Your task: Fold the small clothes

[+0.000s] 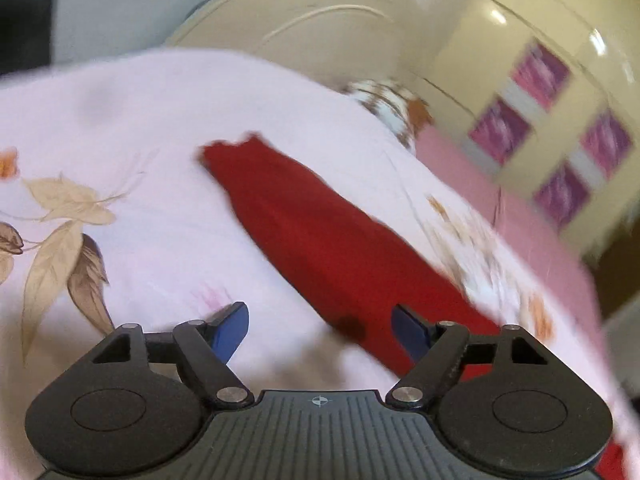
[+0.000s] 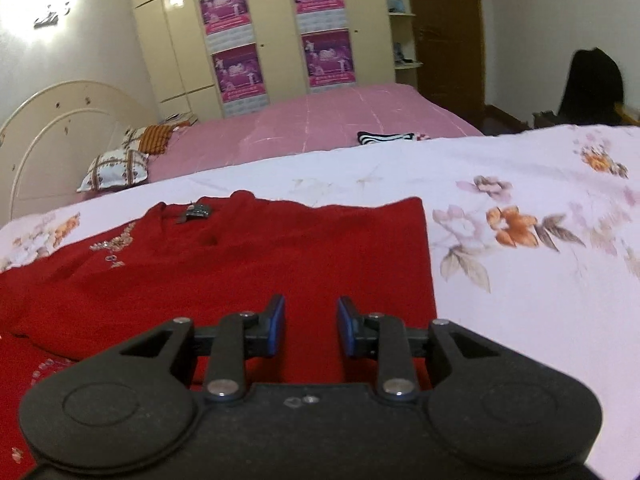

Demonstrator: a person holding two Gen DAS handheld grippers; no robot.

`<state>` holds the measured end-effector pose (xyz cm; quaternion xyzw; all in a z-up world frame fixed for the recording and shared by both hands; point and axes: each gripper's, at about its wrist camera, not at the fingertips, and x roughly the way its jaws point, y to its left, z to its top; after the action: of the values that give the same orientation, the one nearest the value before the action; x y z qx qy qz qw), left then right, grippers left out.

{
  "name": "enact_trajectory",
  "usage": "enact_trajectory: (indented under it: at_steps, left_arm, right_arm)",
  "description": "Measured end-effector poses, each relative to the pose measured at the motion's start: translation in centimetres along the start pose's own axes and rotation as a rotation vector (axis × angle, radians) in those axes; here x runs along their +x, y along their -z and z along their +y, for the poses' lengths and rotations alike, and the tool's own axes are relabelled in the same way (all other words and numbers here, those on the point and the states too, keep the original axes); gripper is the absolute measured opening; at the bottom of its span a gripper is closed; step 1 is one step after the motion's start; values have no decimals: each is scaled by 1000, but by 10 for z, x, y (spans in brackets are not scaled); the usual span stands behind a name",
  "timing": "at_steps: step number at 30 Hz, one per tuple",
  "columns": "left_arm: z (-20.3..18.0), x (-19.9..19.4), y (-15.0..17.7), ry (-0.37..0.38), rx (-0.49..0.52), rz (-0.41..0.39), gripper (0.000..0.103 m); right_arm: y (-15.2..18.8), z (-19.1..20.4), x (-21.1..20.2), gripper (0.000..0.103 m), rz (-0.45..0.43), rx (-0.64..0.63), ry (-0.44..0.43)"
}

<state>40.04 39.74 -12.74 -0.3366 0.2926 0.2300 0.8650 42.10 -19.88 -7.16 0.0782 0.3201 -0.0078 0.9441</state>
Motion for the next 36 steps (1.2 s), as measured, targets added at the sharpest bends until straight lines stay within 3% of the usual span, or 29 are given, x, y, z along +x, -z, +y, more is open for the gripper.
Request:
enact_trajectory:
  at_steps: [4,5,7,11,18,19,20,23,25,27,30,33,36]
  left_arm:
    - [30,23,-33,68,-95,13,80]
    - [36,28,-38,98,-119,19,90]
    - [43,41,-47,170,-154,37,99]
    - [59,57,-60,234,-215,30,99]
    - [50,92,-70,273,-132,12,98]
    - [49,93,-73,272,-120,12,91]
    - [48,95,-76,253,-102,15,70]
    - [55,99,-84,196,-94,26,30]
    - [66,97,-87,158,-95,24,9]
    - [73,94,-84,165,-125,13,8]
    - [52,74,-74,161,-47,-29,4]
    - [4,57,-52,264,85,-11,4]
    - [-63,44,-13,344,243,55,4]
  right_arm:
    - [-3,17,-10,29,-10,-14,19]
    - [-5,22,-15,29,-19,-20,20]
    - [-8,29,-19,29,-32,-25,23]
    - [-14,41,-27,30,-54,-27,31]
    - [-15,44,-29,31,-60,-20,54]
    - [-15,41,-28,31,-53,-5,57]
    - [-15,39,-29,31,-50,11,58]
    - [-14,36,-31,31,-49,32,58]
    - [-13,36,-29,31,-43,37,58]
    - [-12,35,-25,31,-33,46,60]
    - [-11,31,-19,31,-14,82,61]
    - [-9,27,-19,32,-20,117,44]
    - [-5,23,-18,33,-12,144,41]
